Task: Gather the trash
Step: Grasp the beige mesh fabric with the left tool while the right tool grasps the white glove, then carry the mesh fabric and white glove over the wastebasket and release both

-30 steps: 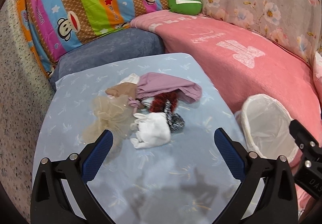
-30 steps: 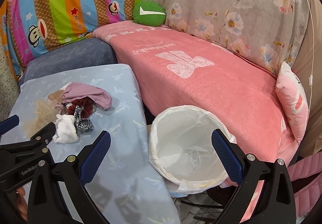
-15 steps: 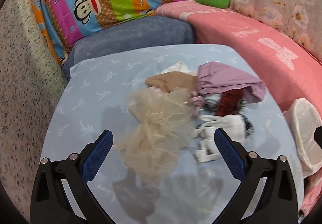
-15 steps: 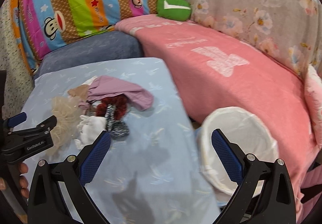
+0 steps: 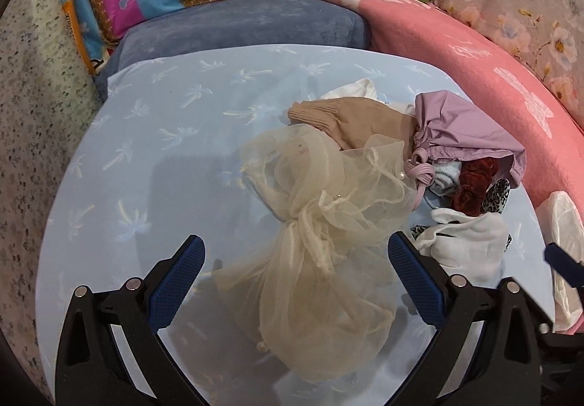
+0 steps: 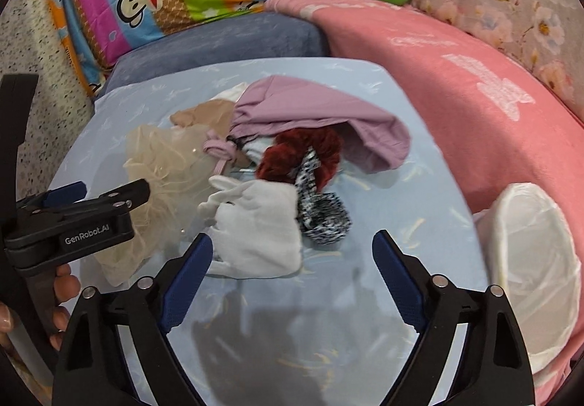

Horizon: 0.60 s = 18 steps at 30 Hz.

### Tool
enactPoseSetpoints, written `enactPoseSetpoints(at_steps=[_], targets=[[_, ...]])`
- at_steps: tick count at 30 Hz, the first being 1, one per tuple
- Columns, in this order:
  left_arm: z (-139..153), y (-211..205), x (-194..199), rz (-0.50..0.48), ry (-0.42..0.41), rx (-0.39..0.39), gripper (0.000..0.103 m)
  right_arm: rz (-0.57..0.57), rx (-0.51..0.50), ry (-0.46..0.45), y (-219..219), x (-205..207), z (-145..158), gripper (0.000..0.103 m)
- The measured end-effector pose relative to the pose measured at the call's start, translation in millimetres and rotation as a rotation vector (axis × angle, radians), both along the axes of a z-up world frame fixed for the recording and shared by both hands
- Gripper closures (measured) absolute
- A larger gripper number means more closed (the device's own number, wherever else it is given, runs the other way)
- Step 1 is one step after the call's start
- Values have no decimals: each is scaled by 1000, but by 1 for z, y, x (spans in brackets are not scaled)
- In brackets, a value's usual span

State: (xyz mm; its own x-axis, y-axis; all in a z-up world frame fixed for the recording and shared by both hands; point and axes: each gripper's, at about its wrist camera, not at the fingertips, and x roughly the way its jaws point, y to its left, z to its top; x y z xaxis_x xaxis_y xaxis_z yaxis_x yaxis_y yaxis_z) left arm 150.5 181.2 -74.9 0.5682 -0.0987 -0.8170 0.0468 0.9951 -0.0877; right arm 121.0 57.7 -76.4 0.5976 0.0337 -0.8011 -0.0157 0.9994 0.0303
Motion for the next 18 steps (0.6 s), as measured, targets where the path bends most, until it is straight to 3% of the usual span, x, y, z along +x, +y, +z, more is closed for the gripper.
enactPoseSetpoints(at_steps=[5, 9, 10, 11, 12, 13, 15, 18], targets=[[-8, 1, 5, -16, 34, -59, 23, 9, 43, 49, 6, 10, -17, 43], [-15, 1, 7, -39, 77, -110, 55, 9, 71, 95, 7, 15, -31, 66], [-16, 2, 6, -46, 85, -125, 60, 12, 77, 100, 7, 15, -33, 77], [-17, 1, 6, -51, 91, -130, 73, 16, 82, 104, 7, 15, -34, 88], [-17, 2, 5, -55, 96, -134, 82, 19, 89, 107, 7, 14, -34, 92], [-17, 3, 4, -54, 98, -135, 85, 23, 97, 107, 7, 13, -32, 97], [-13, 3, 1, -57, 90, -140, 92, 32, 107, 92, 8, 10, -26, 98], [-1, 3, -5, -63, 64, -141, 94, 48, 111, 61, 10, 5, -11, 98]])
